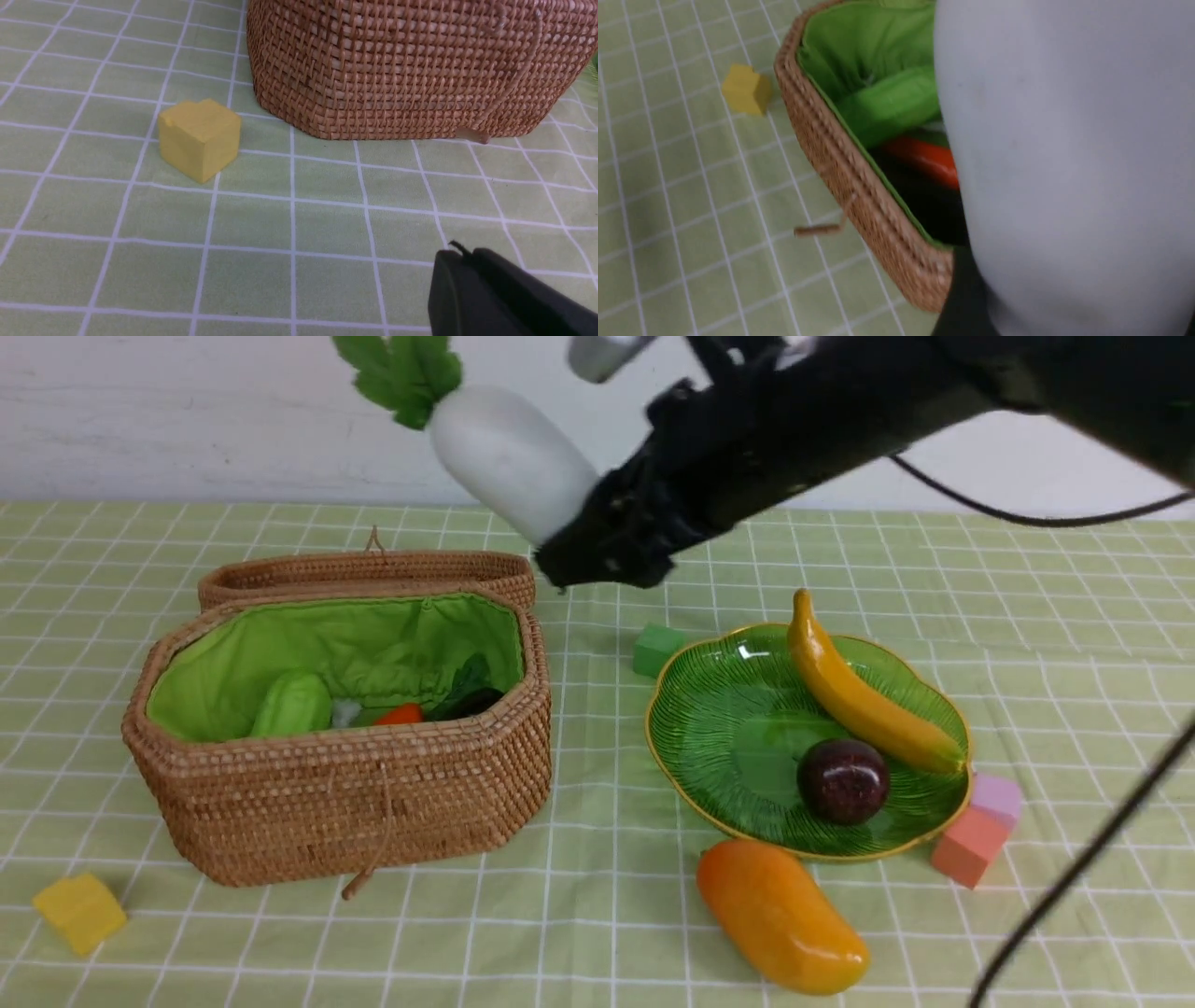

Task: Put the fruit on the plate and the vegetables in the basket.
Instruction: Take a daikon with your right arm and place it on the basket on the left.

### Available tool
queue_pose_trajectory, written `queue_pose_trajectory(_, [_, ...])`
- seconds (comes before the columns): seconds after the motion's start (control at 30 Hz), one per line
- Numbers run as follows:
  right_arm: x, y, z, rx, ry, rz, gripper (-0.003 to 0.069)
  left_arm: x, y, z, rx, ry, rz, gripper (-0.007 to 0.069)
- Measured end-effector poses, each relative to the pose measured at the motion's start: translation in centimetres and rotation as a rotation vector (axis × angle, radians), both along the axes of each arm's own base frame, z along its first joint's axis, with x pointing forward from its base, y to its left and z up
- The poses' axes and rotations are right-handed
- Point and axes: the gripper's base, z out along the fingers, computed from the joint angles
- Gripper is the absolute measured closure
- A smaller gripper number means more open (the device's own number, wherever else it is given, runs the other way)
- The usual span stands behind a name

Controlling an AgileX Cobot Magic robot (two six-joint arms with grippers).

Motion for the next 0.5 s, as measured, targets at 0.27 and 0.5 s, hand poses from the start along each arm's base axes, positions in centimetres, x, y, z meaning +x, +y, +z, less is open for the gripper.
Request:
queue_pose_trajectory(0.27, [2.9,7.5,-6.4,-0.013,0.053,0.026,0.0169,0.0,0.0,0.0,0.0,0.0,0.0,0.0606])
queue_pose_trajectory(0.5, [3.3,8.1,-7.9,-0.031,0.058,0.007,0.0156,0.0,0.0,0.0,0.0,0.0,0.0,0.0606])
